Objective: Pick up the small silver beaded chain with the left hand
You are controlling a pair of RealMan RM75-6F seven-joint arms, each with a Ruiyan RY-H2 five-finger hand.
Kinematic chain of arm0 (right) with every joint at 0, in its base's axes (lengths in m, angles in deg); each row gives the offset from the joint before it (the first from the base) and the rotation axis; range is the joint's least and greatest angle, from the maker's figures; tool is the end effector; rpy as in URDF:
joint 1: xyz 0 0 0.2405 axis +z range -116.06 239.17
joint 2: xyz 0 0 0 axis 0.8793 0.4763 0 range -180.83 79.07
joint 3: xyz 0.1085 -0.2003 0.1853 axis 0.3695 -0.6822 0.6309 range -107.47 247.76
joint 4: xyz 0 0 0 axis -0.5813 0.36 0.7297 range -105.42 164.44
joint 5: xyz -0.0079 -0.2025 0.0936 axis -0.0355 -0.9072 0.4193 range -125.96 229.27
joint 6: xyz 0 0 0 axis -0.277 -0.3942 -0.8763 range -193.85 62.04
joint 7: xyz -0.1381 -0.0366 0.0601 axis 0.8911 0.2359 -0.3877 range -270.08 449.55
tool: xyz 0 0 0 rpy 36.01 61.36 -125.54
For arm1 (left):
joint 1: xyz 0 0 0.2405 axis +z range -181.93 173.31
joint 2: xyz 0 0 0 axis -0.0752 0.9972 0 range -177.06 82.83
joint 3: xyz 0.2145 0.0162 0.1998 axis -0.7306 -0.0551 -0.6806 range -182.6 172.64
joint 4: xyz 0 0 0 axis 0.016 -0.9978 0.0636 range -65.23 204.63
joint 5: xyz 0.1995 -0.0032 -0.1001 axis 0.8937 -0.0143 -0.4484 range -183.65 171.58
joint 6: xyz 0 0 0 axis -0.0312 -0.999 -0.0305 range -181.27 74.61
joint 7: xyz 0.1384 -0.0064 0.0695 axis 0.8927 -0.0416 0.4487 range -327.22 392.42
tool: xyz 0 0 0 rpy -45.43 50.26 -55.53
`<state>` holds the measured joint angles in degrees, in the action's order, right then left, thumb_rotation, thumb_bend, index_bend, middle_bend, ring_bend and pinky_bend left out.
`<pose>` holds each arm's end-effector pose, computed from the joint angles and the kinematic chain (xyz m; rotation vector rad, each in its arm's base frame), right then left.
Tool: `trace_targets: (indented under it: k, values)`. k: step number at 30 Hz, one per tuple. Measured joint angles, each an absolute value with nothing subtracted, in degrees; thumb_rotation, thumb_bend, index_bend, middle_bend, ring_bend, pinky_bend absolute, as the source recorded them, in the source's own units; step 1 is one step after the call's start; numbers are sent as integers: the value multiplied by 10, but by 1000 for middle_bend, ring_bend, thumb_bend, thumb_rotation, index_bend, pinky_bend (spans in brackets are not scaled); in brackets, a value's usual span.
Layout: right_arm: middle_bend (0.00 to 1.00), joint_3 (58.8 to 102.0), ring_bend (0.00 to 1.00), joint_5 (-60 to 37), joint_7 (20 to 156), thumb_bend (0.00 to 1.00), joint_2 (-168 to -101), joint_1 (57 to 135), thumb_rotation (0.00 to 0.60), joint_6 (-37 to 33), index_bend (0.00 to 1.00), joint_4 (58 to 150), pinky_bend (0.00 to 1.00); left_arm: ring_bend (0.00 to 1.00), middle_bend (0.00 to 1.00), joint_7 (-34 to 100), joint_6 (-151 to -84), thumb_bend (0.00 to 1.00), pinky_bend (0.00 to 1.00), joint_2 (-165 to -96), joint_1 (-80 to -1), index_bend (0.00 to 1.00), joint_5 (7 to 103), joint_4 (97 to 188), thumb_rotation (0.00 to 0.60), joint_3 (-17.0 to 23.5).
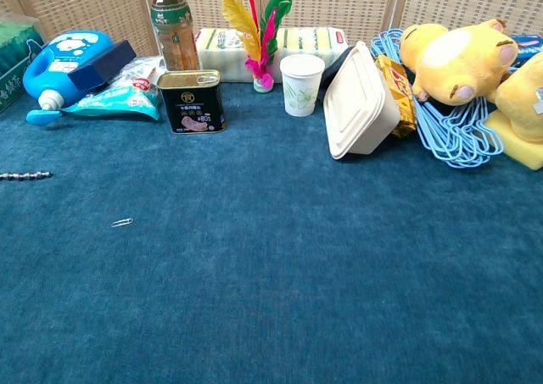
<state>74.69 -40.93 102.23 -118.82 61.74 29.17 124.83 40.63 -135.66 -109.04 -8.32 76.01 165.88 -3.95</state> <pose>-0.3204 -0.1713 0.1600 1.3294 -0.6849 0.9454 -0.3565 0.1819 0.1627 -1.4067 -0.9157 -0.7281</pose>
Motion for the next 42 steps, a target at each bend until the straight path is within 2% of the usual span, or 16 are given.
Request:
trace_targets:
  k: [6, 11, 18, 27, 34, 42]
  values:
    - [0, 745, 0, -410, 1017, 0, -1187, 618, 600, 289, 0, 1249, 0, 0, 0, 395, -1354, 144, 0, -1087, -85, 19, 769, 1656, 600, -43]
    - [0, 745, 0, -411, 1013, 0, -1185, 617, 600, 289, 0, 1252, 0, 0, 0, 389, -1351, 152, 0, -1091, -88, 77, 771, 1653, 600, -41]
    - [0, 746, 0, -403, 1006, 0, -1181, 618, 600, 284, 0, 1254, 0, 0, 0, 360, -1322, 344, 0, -1110, -112, 181, 764, 1630, 600, -27]
    - [0, 744, 0, -397, 993, 0, -1176, 619, 600, 274, 0, 1252, 0, 0, 0, 367, -1265, 373, 0, -1132, -152, 259, 717, 1601, 600, 0]
    - [0, 738, 0, -393, 988, 0, -1167, 622, 600, 257, 0, 1258, 0, 0, 0, 384, -1177, 420, 0, -1155, -203, 312, 649, 1577, 600, 24]
    - [0, 734, 0, -392, 988, 0, -1164, 625, 600, 247, 0, 1260, 0, 0, 0, 423, -1131, 533, 0, -1195, -249, 378, 589, 1558, 600, 49]
